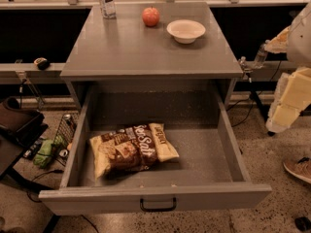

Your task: Pick brown chip bag from top drawer and place on counter

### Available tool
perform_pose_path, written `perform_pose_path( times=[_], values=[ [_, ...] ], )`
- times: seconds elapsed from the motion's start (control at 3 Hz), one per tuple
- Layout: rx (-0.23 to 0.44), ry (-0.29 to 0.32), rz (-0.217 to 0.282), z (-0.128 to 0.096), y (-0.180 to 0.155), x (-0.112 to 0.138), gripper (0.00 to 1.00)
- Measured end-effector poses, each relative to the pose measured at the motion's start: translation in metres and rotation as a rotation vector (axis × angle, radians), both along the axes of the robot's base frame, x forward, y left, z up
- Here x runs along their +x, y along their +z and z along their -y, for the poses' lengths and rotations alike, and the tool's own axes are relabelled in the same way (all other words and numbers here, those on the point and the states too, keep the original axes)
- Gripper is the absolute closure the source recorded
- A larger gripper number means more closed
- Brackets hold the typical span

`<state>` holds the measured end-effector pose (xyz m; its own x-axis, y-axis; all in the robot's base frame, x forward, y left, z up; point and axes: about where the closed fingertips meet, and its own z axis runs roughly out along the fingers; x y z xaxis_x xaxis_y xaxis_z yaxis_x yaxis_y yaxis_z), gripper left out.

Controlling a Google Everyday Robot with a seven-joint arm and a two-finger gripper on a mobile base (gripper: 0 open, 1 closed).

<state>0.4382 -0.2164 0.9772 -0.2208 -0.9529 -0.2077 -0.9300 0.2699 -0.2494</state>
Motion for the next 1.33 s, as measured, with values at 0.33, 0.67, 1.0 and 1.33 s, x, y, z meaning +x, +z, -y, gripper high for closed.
perform_pose_path(
  times=[0.33,0.67,1.0,1.33],
  values=[
    [0.000,0.000,0.000,0.000,0.000,0.000,0.00],
    [0.070,0.019,-0.007,-0.011,-0.026,0.007,0.00],
    [0.121,0.067,-0.030,-0.045,-0.081,0.025,0.00],
    [0.144,0.106,-0.058,-0.087,-0.145,0.040,0.00]
  ],
)
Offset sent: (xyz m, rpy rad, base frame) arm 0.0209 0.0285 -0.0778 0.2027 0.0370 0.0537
